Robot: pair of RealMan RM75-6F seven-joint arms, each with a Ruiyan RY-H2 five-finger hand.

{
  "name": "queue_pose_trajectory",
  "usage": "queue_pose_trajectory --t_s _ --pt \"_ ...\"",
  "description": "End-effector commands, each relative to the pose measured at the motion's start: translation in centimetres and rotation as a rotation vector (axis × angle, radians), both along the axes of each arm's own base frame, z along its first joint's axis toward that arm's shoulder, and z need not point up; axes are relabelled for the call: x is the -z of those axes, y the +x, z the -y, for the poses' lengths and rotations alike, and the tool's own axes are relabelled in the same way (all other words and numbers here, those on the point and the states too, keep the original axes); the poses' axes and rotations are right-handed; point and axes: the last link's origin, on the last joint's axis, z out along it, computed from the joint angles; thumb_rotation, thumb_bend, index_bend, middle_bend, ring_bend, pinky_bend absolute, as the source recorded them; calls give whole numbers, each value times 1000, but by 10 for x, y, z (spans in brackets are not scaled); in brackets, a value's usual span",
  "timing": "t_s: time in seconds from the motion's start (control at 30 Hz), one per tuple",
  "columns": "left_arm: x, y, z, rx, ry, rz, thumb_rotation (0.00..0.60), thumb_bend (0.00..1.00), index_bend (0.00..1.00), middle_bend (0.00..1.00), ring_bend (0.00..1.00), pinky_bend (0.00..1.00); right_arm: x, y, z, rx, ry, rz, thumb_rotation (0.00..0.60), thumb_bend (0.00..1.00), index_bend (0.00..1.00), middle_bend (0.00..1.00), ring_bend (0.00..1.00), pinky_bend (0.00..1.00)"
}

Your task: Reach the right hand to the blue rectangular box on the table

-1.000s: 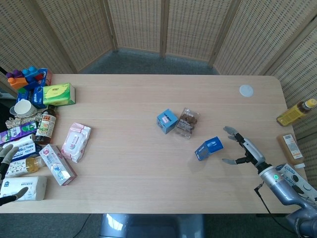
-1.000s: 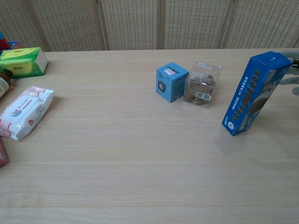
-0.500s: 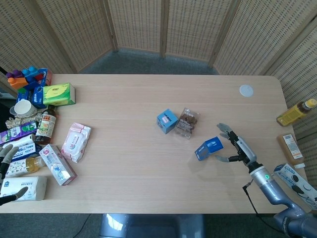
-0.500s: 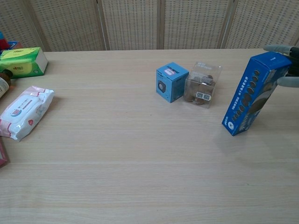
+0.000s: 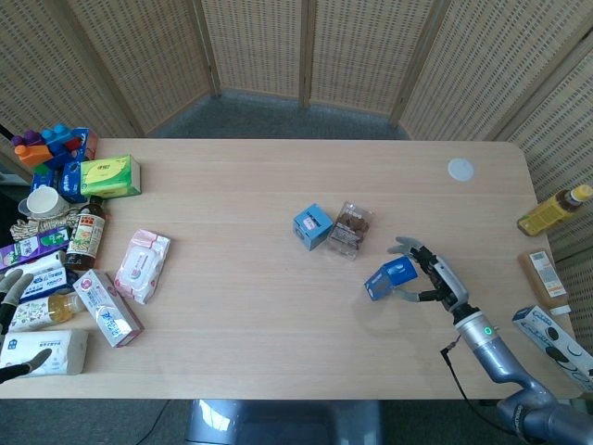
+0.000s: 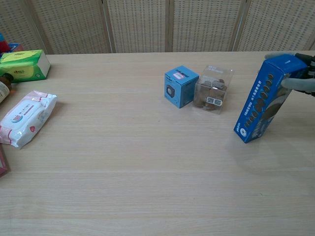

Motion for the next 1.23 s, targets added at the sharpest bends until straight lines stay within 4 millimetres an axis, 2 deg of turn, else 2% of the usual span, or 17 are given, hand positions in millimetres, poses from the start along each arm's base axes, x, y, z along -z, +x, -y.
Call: queue_pose_trajectory --t_s 0.03,0.23,0.33,0.5,0.7,1.0,1.23 --pt "0 0 0 1 1 -1 600 0 0 0 0 0 1 1 0 2 0 4 600 305 304 499 133 216" --pt "0 0 0 0 0 0 600 0 0 0 0 0 4 3 -1 0 -18 11 600 377 466 678 311 450" --pt "0 0 0 0 2 1 600 0 0 0 0 0 3 5 -2 1 -28 18 600 405 506 717 356 497" --pt "-1 0 -1 2 4 5 600 0 0 0 0 0 -7 12 -3 -12 -62 41 600 426 527 730 370 513" --pt "-1 0 -1 4 -1 10 600 0 0 0 0 0 -26 31 -2 -45 -107 62 600 445 526 730 371 513" --pt "-1 1 0 7 -3 11 600 0 0 0 0 0 -61 76 3 -121 -180 103 600 450 527 729 371 513" --pt "1 2 0 8 -9 6 600 0 0 0 0 0 -84 108 -2 -170 -247 130 600 479 527 729 370 514"
